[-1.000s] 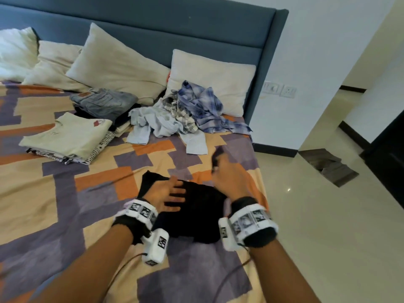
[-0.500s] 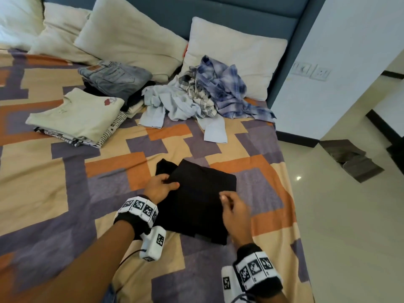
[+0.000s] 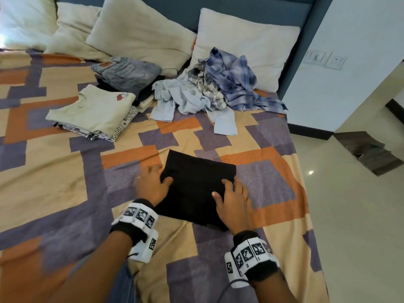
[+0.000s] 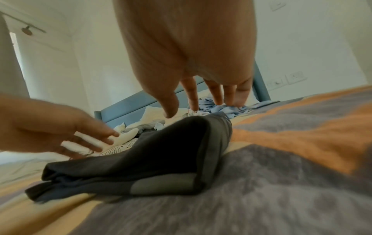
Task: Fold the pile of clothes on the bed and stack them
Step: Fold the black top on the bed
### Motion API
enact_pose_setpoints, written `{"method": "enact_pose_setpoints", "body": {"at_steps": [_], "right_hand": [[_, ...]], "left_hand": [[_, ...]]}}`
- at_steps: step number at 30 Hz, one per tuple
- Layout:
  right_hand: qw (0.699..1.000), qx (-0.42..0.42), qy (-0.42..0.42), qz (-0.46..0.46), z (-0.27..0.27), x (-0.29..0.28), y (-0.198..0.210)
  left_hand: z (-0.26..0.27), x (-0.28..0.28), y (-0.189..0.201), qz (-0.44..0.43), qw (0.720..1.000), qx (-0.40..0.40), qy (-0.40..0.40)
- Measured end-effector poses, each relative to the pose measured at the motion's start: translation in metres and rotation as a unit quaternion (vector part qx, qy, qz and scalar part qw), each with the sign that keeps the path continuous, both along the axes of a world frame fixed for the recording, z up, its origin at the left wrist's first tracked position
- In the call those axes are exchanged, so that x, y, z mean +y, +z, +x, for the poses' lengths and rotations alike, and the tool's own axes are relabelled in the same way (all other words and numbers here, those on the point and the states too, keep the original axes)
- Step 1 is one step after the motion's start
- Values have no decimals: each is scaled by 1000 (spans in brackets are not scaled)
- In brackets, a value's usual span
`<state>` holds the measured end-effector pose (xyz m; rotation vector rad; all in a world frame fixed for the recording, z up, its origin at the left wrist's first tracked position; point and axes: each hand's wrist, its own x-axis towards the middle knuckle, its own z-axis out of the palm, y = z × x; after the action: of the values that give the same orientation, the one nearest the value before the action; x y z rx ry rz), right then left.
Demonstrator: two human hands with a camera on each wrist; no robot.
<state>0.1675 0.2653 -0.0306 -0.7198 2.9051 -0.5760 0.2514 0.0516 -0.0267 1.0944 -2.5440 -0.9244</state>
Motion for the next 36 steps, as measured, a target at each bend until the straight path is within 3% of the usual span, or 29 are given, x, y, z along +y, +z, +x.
{"method": "enact_pose_setpoints", "body": {"at_steps": [2, 4, 6, 8, 12, 15, 17, 19, 21, 23, 27, 29, 31, 33, 36], "right_hand": [[998, 18, 56, 17, -8, -8, -1], [990, -1, 107, 89, -19, -12, -12], [981, -58, 109, 150, -25, -9, -26], [980, -86, 91, 156, -29, -7, -37], [983, -146, 81, 80, -31, -5, -34], [979, -179, -11, -93, -34, 8, -38], [941, -205, -94, -253, -33, 19, -40], [866, -303, -117, -381, -30, 21, -35], [807, -378, -125, -435, -32, 16, -25], [786, -415, -137, -437, -35, 5, -15], [807, -387, -145, -422, -32, -14, -7], [812, -374, -145, -424, -26, -15, -2], [838, -349, -109, -405, -22, -14, 6], [882, -289, -42, -371, -21, -13, 24], [932, -156, 82, -318, -21, -11, 66]], "left_hand": [[-6, 23, -2, -39, 992, -16, -121], [-13, 42, -18, -50, 966, -133, -215], [-16, 54, -34, -61, 938, -226, -255], [-16, 56, -42, -70, 934, -240, -255], [-13, 55, -44, -70, 931, -258, -248], [-15, 57, -42, -62, 928, -271, -247], [-15, 58, -40, -64, 926, -279, -246], [-14, 58, -38, -67, 924, -284, -249], [-11, 62, -34, -64, 923, -286, -248], [-7, 72, -30, -48, 928, -281, -242], [4, 84, -26, 0, 953, -219, -211], [6, 80, -20, 74, 981, -108, -143], [3, 74, -2, 201, 979, 24, -23], [-1, 71, 23, 347, 932, 99, 45], [-9, 62, 55, 576, 798, 173, 25]]}}
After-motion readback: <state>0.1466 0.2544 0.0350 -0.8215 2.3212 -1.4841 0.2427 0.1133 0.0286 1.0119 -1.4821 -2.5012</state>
